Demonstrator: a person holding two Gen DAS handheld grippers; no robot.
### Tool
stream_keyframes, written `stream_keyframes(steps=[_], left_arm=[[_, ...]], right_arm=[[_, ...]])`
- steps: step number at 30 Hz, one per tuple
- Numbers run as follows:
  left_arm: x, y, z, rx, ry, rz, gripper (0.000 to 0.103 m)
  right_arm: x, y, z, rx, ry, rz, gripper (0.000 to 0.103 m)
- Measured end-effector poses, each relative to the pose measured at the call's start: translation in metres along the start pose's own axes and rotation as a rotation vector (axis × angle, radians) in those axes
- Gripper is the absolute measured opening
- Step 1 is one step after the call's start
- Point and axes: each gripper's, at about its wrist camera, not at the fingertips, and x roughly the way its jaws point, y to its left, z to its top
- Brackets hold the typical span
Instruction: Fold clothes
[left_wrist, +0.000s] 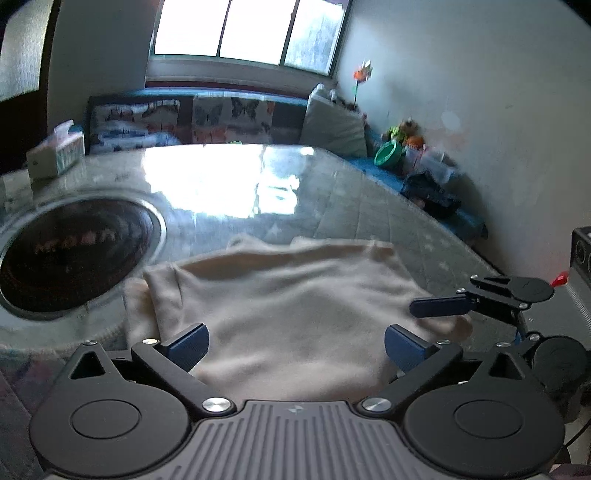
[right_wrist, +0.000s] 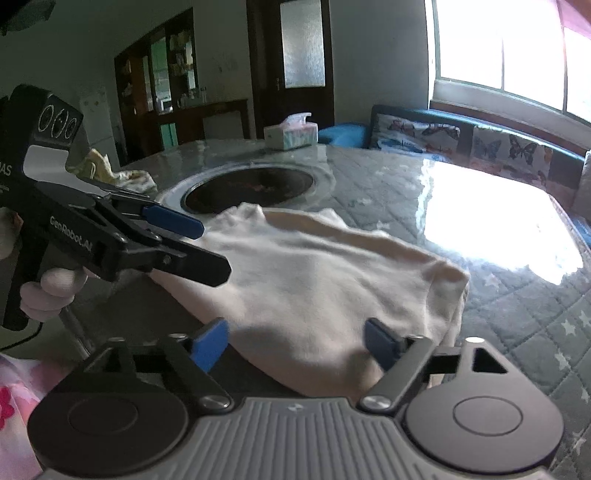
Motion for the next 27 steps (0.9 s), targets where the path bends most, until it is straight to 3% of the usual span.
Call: stream_keyframes(steps=[3, 6, 13, 17, 27], left_arm=[[-0.012, 0.002, 0.003, 0.016, -0.075, 0.005, 0.103], [-0.018, 0.003, 0.006, 0.030, -0.102, 0.013, 0.103], [-0.005, 0.010, 0.003, -0.006, -0.028, 0.027, 0.103], [0.003, 0.015, -0.003, -0.028, 0.015, 0.043, 0.103], [0.005, 0.026, -0.008, -0.060, 0.041, 0.104, 0.099]], right_arm=[[-0.006, 0.000, 0.004, -0.009, -0.043, -0.002, 0.103], [-0.007, -0.003, 0.009, 0.010, -0.069, 0.015, 0.103], [0.010, -0.017, 0.013, 0.043, -0.053, -0.034, 0.103], [0.017, -0.019, 0.012, 0.067, -0.032, -0.016, 0.103], [0.027, -0.016, 0.008, 0.046, 0.010, 0.003, 0.103]])
